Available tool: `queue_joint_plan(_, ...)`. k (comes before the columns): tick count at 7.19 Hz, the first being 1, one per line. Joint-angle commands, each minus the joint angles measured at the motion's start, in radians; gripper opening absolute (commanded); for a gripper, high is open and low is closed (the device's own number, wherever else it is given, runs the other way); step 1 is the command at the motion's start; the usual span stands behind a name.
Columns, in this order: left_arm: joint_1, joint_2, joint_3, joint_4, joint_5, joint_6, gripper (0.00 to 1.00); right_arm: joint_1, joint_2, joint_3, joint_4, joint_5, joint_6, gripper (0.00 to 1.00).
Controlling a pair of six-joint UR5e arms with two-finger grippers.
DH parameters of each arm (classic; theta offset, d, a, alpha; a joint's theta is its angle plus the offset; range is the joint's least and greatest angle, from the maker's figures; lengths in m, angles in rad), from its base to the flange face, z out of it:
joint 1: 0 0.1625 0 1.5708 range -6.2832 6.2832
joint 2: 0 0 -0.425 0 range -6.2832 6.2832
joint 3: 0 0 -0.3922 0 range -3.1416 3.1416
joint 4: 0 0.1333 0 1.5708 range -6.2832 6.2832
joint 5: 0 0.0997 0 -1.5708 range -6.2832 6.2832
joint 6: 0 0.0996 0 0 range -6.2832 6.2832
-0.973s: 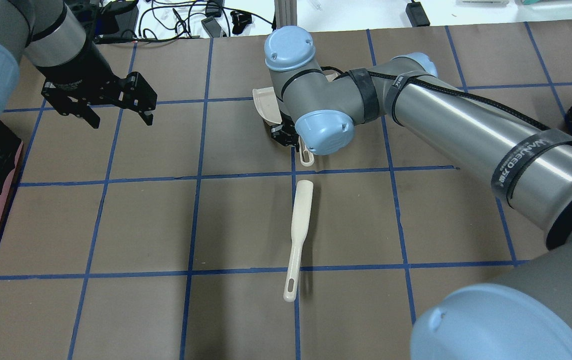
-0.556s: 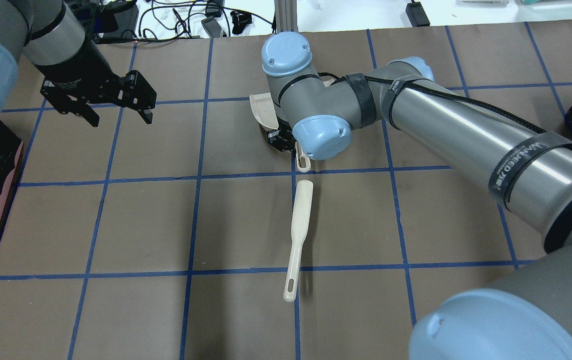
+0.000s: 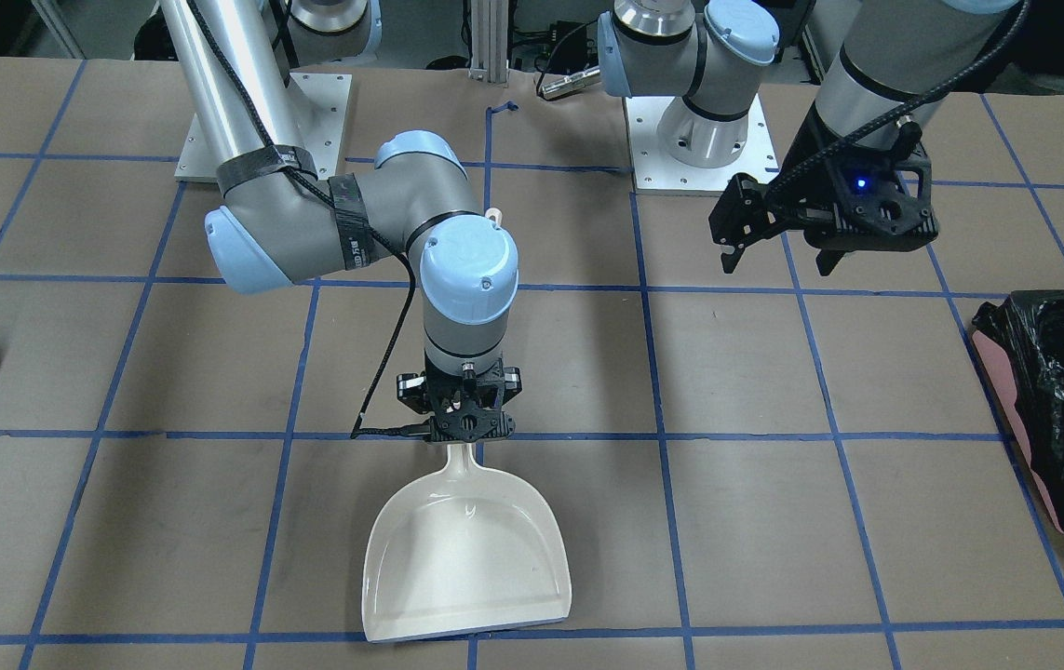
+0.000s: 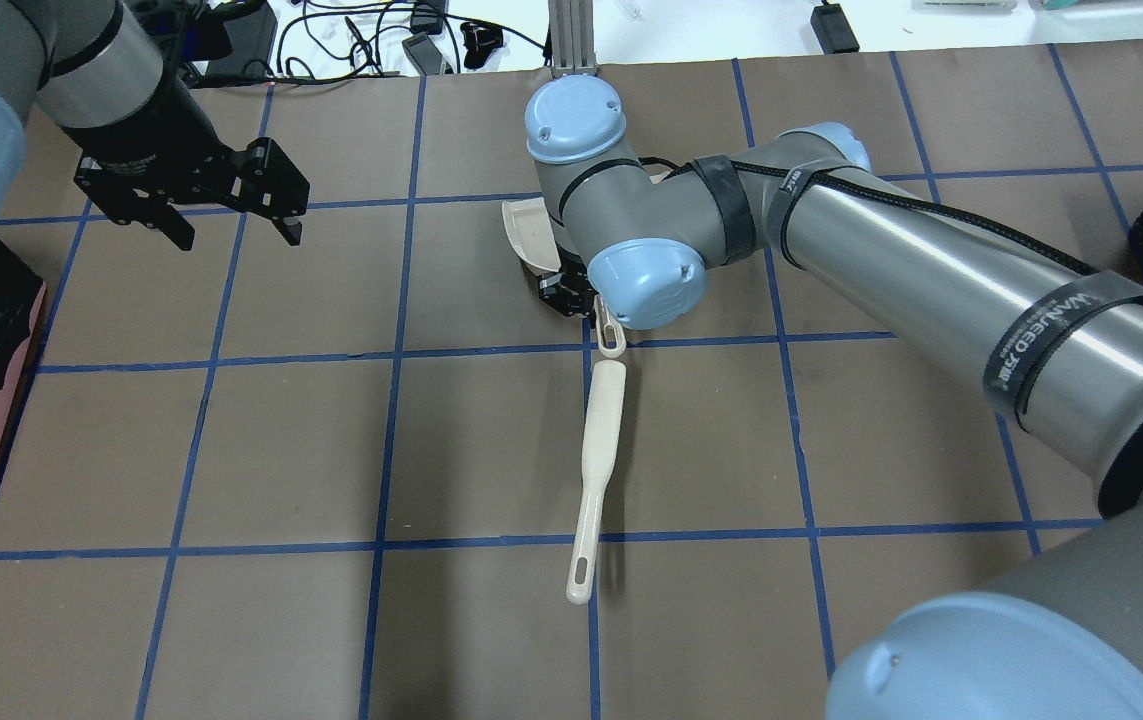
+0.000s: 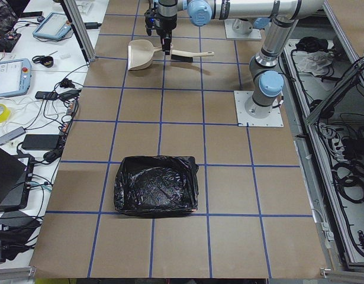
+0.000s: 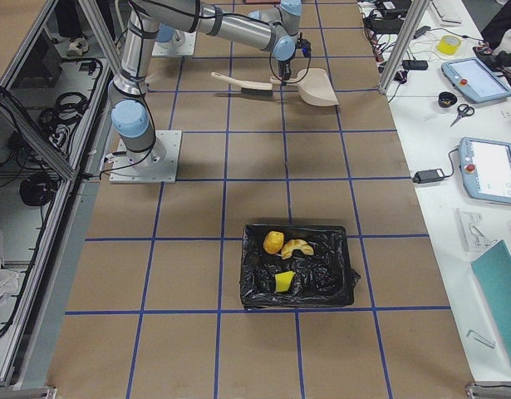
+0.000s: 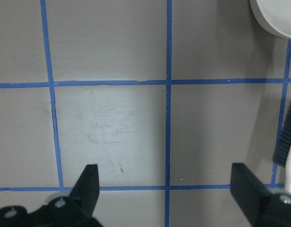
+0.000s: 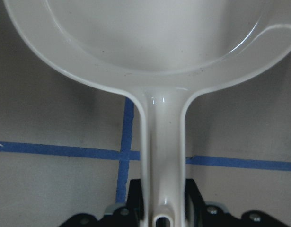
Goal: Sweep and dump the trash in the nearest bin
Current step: 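Lower the dustpan with the right gripper onto the table near the brush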
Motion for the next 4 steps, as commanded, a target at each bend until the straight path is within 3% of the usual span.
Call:
queue_joint_plan(1,0.001,0.002,-0.001,-0.001,0.000,0.001,1.00,0.000,-0.006,0.001,0.002,0.005,0.005,0.17)
queue_joint_plan(4,0.001,0.002,-0.002,-0.001,0.002,0.001,1.00,0.000,-0.002,0.001,-0.007,0.031,0.026,0.16)
